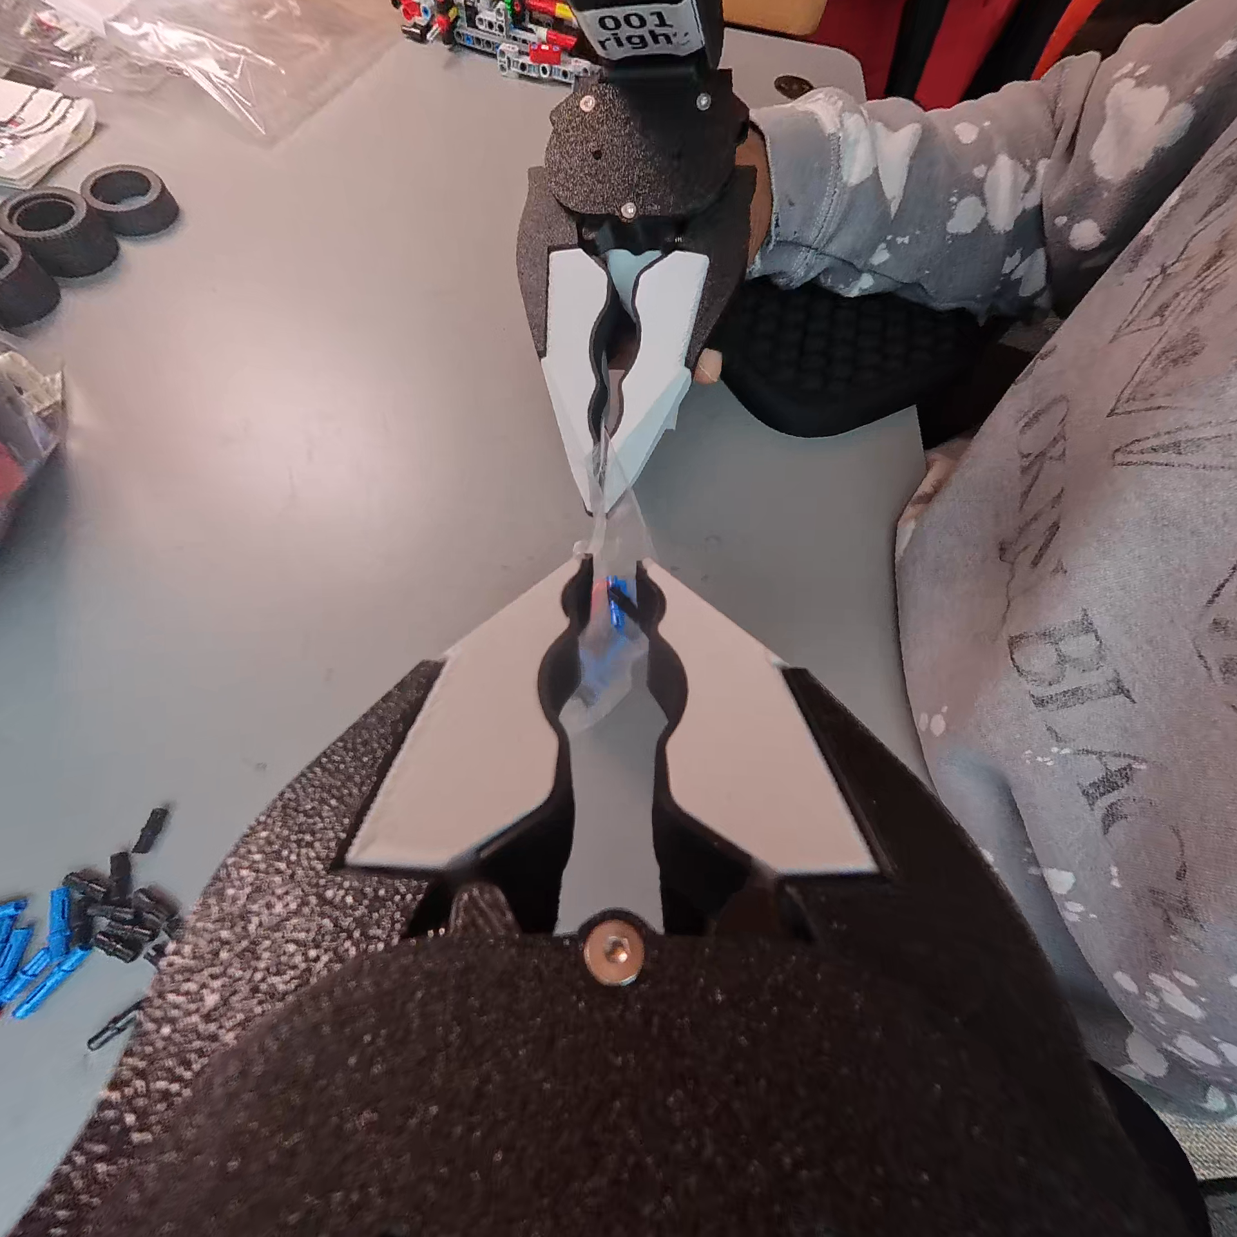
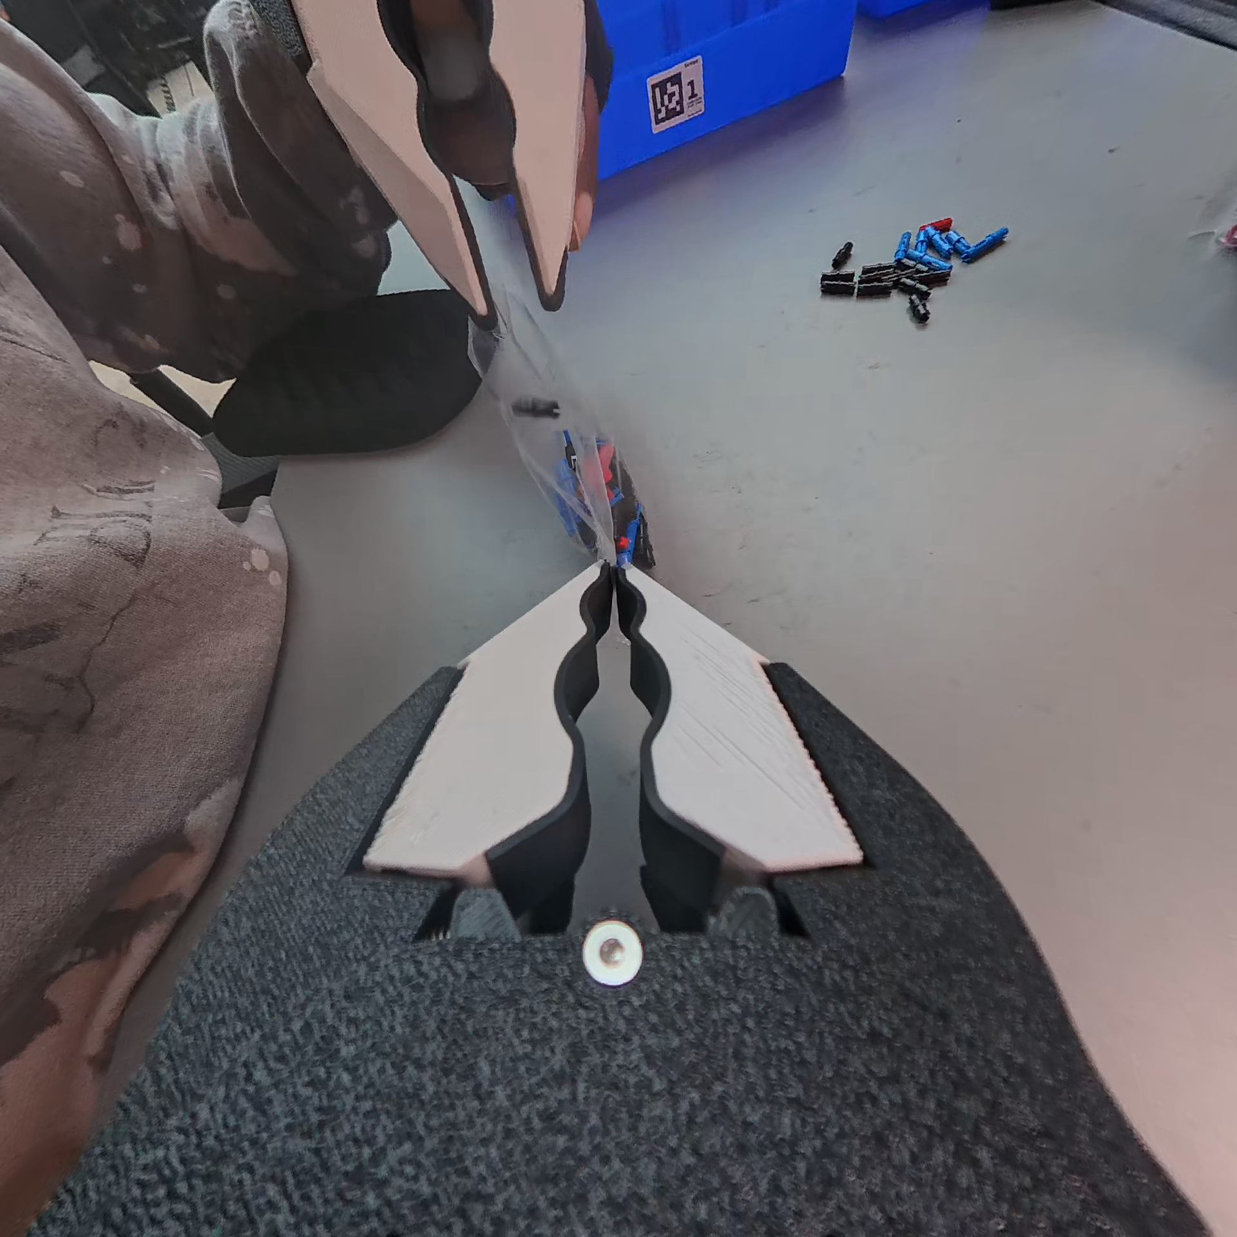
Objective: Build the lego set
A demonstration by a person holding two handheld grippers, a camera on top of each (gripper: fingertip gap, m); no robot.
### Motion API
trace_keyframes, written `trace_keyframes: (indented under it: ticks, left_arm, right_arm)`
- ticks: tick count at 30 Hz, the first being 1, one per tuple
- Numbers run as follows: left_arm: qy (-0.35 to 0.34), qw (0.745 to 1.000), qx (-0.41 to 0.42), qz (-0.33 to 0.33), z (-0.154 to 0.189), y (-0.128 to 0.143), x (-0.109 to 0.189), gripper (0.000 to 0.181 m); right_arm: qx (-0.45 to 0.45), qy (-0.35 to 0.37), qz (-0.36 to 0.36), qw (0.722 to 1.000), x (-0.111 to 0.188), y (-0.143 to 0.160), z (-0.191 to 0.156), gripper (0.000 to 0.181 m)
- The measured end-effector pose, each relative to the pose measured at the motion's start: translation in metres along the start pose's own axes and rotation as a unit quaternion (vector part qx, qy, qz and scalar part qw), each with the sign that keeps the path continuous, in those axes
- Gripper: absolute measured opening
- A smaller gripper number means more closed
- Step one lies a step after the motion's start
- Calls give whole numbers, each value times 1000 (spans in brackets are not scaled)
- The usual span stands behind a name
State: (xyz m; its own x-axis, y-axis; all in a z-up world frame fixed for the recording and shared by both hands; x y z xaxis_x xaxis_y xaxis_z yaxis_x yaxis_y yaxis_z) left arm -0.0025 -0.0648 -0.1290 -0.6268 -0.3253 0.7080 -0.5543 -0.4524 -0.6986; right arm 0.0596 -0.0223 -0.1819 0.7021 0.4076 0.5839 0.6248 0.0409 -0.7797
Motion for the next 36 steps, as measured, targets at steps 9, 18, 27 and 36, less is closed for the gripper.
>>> trace_keyframes:
  ticks: [9, 18, 27, 36]
  left_arm:
    - [-272, 928, 254, 33, -156, 100, 66, 21]
    - [-206, 937, 282, -28, -157, 143, 35, 25]
    - [-222, 939, 256, -55, -156, 148, 34, 5]
    - [-238, 936, 260, -20, -163, 140, 39, 21]
  right_arm:
    - [1, -6, -2, 1000, 0, 1, -1, 0]
    - [-2, -9, -1, 1000, 1, 1, -1, 0]
    - [3, -7, -4, 1000, 0, 2, -1, 0]
    - [5, -5, -8, 1000, 0, 3, -1, 1]
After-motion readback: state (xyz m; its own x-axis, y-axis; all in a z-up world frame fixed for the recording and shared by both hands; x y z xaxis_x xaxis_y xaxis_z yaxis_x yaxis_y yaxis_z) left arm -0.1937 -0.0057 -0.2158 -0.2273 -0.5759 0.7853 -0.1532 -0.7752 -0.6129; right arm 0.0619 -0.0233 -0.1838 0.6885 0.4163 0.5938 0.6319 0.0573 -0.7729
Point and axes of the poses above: each gripper's, where its closed fingertips meet, x back along the fingers, y out of its underside, z = x × y across the jaws, the point moved 2 cm from there along x, back along the fingers, and after that the axes turned 10 degrees about -z, right-handed, at the moved point
